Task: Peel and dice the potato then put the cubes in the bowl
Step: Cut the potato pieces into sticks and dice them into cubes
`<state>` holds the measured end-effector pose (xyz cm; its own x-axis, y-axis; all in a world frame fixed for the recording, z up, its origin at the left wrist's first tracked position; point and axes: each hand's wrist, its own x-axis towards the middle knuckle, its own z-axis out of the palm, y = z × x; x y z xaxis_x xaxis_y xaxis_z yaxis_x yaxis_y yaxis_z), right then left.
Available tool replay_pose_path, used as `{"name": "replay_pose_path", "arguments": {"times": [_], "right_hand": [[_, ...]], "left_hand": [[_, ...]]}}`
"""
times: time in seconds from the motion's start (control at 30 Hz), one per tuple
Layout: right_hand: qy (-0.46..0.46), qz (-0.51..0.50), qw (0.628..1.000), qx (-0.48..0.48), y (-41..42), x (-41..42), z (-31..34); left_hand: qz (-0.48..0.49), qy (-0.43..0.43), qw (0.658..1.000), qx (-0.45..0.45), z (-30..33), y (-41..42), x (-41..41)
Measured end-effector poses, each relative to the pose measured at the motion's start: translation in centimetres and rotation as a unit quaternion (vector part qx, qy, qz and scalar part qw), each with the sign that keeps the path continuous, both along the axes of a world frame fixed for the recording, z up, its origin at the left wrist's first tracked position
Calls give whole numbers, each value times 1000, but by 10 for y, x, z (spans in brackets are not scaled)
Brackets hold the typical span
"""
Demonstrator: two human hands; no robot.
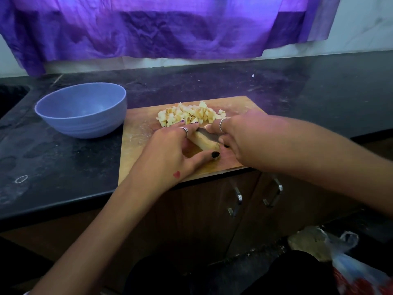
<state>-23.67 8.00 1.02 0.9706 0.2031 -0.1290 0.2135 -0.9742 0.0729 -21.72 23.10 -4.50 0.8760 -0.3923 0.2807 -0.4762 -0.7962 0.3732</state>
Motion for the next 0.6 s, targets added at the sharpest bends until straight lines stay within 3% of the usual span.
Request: {"name": "replay_pose_path", "arguments": {"times": [0.13, 0.33, 0.6], "right_hand": [[35, -38, 999, 3, -1, -9, -3], [5, -39, 999, 29, -6, -22, -22], [-5, -51, 997, 54, -7, -29, -47]], "left_hand": [[-23, -8, 999, 27, 2, 5, 4], [-36, -42, 994, 93, -1, 8, 12], [-49, -54, 991, 113, 5, 5, 10]]}}
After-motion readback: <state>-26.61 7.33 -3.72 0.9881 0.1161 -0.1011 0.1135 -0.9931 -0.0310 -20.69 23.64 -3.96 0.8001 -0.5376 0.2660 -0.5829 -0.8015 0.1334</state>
